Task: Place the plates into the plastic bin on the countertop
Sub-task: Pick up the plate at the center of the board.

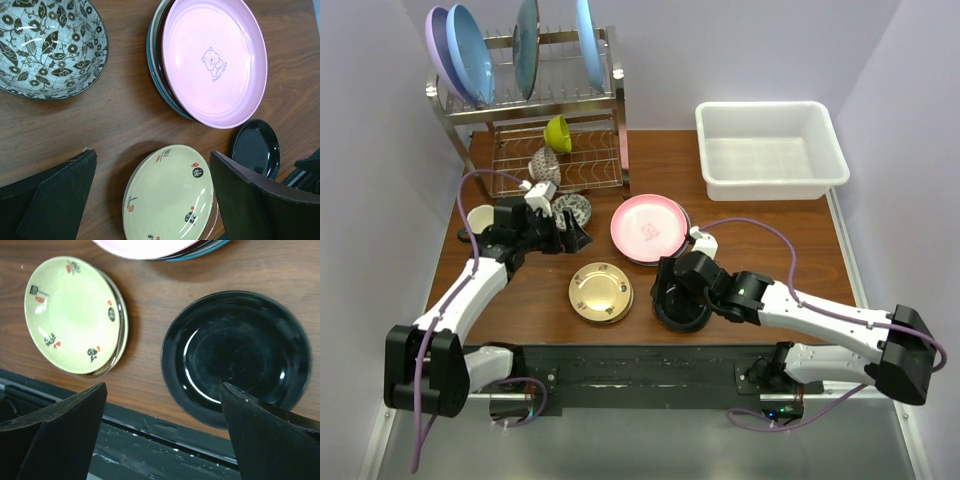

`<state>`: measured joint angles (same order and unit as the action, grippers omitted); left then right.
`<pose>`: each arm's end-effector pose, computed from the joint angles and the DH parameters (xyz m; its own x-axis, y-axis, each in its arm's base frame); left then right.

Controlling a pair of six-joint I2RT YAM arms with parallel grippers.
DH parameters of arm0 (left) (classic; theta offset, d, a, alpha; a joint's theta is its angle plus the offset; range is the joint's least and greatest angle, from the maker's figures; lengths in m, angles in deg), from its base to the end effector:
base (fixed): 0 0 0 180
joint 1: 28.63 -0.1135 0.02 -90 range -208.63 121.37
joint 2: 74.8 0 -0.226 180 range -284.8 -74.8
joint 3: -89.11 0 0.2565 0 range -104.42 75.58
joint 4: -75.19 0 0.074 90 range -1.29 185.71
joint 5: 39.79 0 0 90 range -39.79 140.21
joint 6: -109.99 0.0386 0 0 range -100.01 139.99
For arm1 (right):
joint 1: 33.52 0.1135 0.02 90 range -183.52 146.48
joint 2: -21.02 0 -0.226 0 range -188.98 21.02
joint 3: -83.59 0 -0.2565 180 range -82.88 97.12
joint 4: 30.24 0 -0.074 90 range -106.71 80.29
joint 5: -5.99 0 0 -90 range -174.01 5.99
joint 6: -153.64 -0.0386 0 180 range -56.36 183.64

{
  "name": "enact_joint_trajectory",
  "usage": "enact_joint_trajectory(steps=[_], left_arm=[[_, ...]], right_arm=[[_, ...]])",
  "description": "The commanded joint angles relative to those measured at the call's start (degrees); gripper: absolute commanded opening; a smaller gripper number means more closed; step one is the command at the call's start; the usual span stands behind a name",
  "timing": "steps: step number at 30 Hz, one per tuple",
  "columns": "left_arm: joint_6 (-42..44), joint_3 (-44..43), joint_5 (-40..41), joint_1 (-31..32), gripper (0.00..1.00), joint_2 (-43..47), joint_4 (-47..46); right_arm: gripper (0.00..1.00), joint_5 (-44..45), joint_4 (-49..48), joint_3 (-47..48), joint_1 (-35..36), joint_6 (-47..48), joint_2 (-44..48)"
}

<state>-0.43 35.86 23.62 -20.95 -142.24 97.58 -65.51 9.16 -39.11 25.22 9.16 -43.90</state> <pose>0.2644 -0.0531 0.1947 -0.7195 -0.2178 -0.6595 0.2398 0.8133 -0.5302 0.1422 0.2106 0.2033 -0.7890 0.1877 -0.5850 -0.0968 0.9023 0.4200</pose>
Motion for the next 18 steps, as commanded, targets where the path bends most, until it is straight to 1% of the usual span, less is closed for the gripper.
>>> enact_joint_trajectory(steps=[1,4,6,9,11,13,16,18], left_arm=[[-0.3,0.3,0.0,0.1,1.00,3.3,1.5],[0.0,0.5,0.1,0.1,1.00,4.2,1.9],[0.0,0.6,0.9,0.1,1.00,4.4,2.3],[-0.7,0.1,3.6,0.1,1.00,3.6,4.1],[-0.9,-0.6,4.4,0.1,0.99,2.1,6.0],[-0.9,-0.9,3.4,0.1,0.91,0.4,6.5],[-1.7,-1.2,2.0,0.1,0.88,-1.2,6.8],[-1.9,-1.2,1.2,0.1,0.84,-1.6,6.6]], right_arm=[[0.99,2.5,-0.8,1.7,1.6,-0.9,1.7],[0.99,3.7,0.2,0.1,1.6,-1.7,5.4],[0.99,3.5,-0.8,-1.9,1.7,-2.0,8.0],[0.99,2.9,-2.7,-4.1,1.7,-3.0,8.9],[0.99,0.7,-6.3,-5.1,1.7,-2.5,7.2],[0.99,-0.6,-9.0,-4.6,1.7,-2.0,3.4],[0.99,-0.5,-8.6,-1.1,1.7,-2.4,-1.8],[0.98,-0.6,-9.2,-0.2,1.7,-2.6,-3.4]])
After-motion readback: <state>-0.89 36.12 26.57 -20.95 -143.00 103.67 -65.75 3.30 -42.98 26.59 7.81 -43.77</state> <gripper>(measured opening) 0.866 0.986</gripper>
